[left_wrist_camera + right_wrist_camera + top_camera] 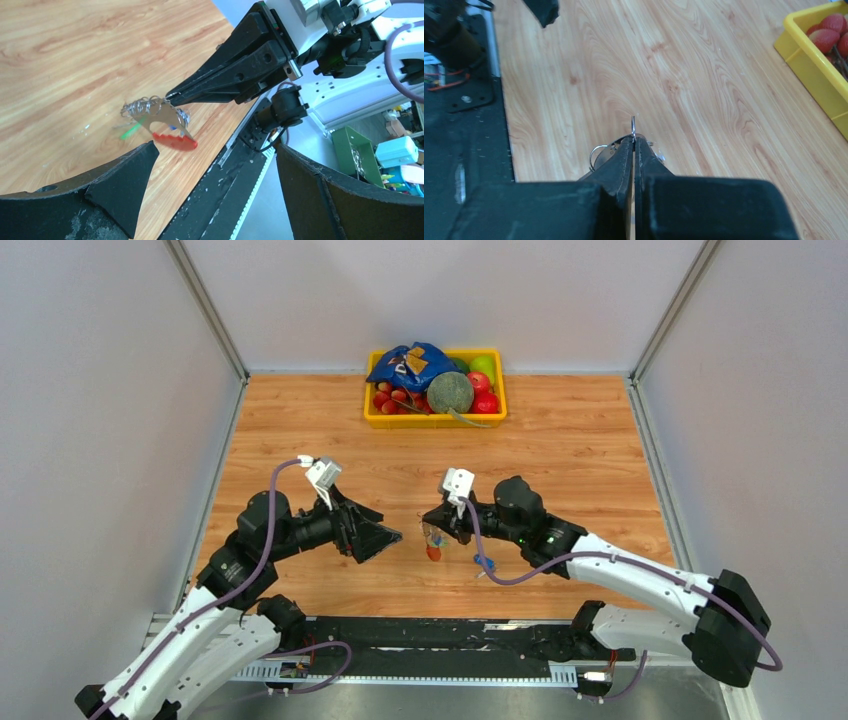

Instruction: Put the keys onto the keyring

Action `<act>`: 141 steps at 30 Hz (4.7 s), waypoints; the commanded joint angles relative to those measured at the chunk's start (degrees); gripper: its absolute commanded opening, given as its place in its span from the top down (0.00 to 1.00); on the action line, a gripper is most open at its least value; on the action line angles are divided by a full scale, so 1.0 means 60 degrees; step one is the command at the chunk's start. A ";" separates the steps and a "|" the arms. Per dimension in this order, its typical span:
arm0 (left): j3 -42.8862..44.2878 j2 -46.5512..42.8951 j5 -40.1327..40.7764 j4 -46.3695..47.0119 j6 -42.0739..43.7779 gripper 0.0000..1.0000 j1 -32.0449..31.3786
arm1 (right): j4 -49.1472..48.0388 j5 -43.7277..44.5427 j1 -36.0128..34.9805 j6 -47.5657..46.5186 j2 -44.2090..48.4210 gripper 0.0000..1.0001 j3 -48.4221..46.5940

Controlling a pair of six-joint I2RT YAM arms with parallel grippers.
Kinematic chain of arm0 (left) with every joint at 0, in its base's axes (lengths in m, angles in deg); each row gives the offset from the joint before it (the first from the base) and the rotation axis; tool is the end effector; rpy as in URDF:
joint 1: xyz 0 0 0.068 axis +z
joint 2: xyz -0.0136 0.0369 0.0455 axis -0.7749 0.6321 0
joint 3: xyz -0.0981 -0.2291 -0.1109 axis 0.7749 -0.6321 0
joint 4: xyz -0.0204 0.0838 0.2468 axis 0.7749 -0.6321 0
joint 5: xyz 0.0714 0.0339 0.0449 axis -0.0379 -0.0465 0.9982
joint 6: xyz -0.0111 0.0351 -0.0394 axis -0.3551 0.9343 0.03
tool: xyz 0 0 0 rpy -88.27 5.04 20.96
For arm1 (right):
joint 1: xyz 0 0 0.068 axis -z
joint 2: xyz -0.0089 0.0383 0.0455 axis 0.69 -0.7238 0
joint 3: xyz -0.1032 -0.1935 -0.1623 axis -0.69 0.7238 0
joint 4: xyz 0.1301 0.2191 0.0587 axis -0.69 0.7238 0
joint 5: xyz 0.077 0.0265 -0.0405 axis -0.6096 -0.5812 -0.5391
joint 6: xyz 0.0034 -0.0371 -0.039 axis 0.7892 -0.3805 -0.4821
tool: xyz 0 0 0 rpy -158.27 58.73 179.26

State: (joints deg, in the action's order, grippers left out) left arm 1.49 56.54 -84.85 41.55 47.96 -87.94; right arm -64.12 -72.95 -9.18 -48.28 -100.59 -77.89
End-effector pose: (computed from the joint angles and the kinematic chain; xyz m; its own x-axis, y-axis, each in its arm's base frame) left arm 0.0962 -0.0917 0.3324 -0.6067 -0.1771 -0.7750 0.6498 0.4510 -0.6118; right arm 0.1434 0.2068 0.2778 -0.0188 -0.2693 -0.9629 -0.9510 0.3021 -0.0659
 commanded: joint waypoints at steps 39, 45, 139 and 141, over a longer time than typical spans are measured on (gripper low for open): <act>-0.0672 -0.0607 -0.3073 0.5330 -0.1332 0.25 -0.0035 | 0.0382 -1.2651 -0.0047 -0.0880 0.0857 1.00 -0.3047; -0.0730 -0.0819 -0.3280 0.5280 -0.1318 0.25 -0.0037 | 0.1468 -1.3048 -0.0370 -0.1553 0.0590 1.00 -0.3789; 0.1342 -0.0983 -0.3081 0.3628 -0.0096 0.59 -0.0035 | 0.1062 -0.1458 -0.2432 0.3124 -0.0208 1.00 -0.5020; 0.1329 -0.0967 -0.3084 0.3664 -0.0119 0.60 -0.0035 | 0.1068 -0.1500 -0.2434 0.3122 -0.0221 1.00 -0.5017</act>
State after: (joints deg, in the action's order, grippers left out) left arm 8.03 49.92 -102.93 61.31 47.58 -87.94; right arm -56.38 -82.59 -23.44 -28.98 -102.04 -106.74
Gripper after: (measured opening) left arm 0.409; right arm 0.008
